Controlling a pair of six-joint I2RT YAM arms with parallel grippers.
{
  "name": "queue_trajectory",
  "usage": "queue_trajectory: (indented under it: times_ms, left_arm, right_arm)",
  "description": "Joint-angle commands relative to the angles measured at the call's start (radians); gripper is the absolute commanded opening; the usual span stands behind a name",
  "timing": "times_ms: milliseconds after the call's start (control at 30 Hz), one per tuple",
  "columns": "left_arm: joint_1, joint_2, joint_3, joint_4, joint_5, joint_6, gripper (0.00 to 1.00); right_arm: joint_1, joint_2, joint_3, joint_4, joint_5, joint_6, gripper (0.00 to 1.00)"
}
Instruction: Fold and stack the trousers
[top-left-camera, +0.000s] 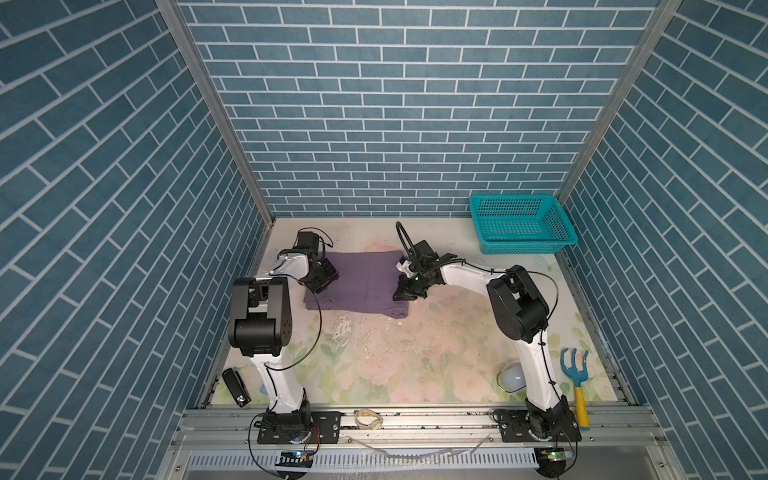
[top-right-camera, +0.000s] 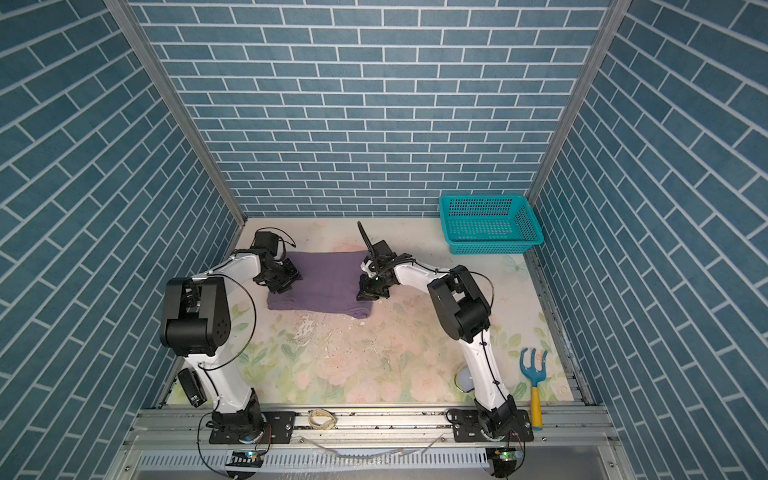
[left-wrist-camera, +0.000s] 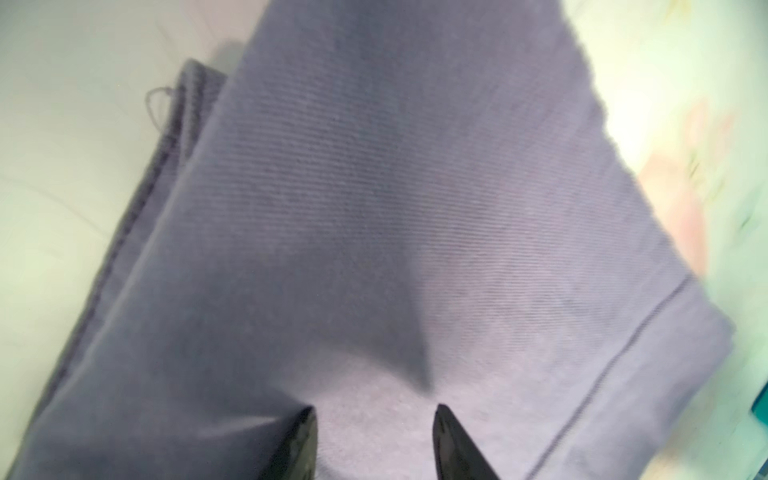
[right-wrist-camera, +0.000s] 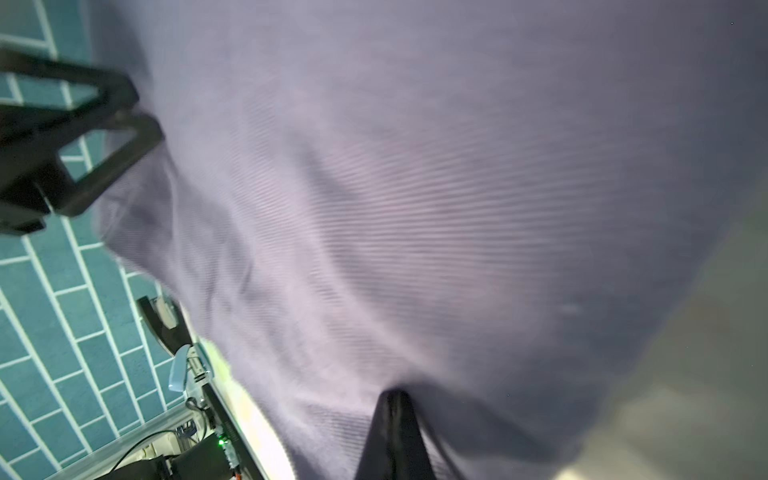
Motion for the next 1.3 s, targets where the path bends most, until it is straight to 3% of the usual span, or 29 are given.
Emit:
queue_trajectory:
  times_ms: [0, 133, 300, 367, 500, 600, 900, 1000, 1267]
  left_arm:
    - [-0.019, -0.047, 0.083, -0.094, -0.037, 0.045, 0.52]
    - [-0.103, -0.136, 0.1, -0.139, -0.083, 0.063, 0.61]
    - [-0.298, -0.212, 0.04, -0.21, -0.2, 0.082, 0.69]
    - [-0.367, -0.224, -0.006, -0.199, -0.227, 0.054, 0.72]
    - [-0.477, -0.207, -0.085, -0.156, -0.238, -0.021, 0.76]
    - [-0.512, -0.163, -0.118, -0.129, -0.239, -0.061, 0.79]
    - [-0.481, -0.057, -0.183, 0.016, -0.213, -0.109, 0.81]
    - [-0.417, -0.015, -0.2, 0.065, -0.168, -0.113, 0.76]
    - [-0.202, 0.039, -0.185, 0.125, -0.123, -0.065, 0.76]
  right_arm:
    - [0.0, -0.098, 0.115, -0.05, -0.032, -0.029, 0.0]
    - [-0.061, -0.3, 0.03, -0.036, 0.04, -0.06, 0.0]
    - [-0.19, -0.575, -0.22, -0.004, 0.158, -0.074, 0.01]
    - [-0.224, -0.661, -0.301, -0.011, 0.202, -0.09, 0.06]
    - [-0.274, -0.784, -0.416, -0.016, 0.243, -0.086, 0.11]
    - [-0.29, -0.828, -0.458, 0.002, 0.245, -0.066, 0.12]
    - [-0.297, -0.851, -0.49, -0.026, 0.254, -0.047, 0.13]
    - [-0.301, -0.861, -0.498, -0.039, 0.273, -0.04, 0.13]
    - [-0.313, -0.868, -0.506, -0.076, 0.298, -0.043, 0.13]
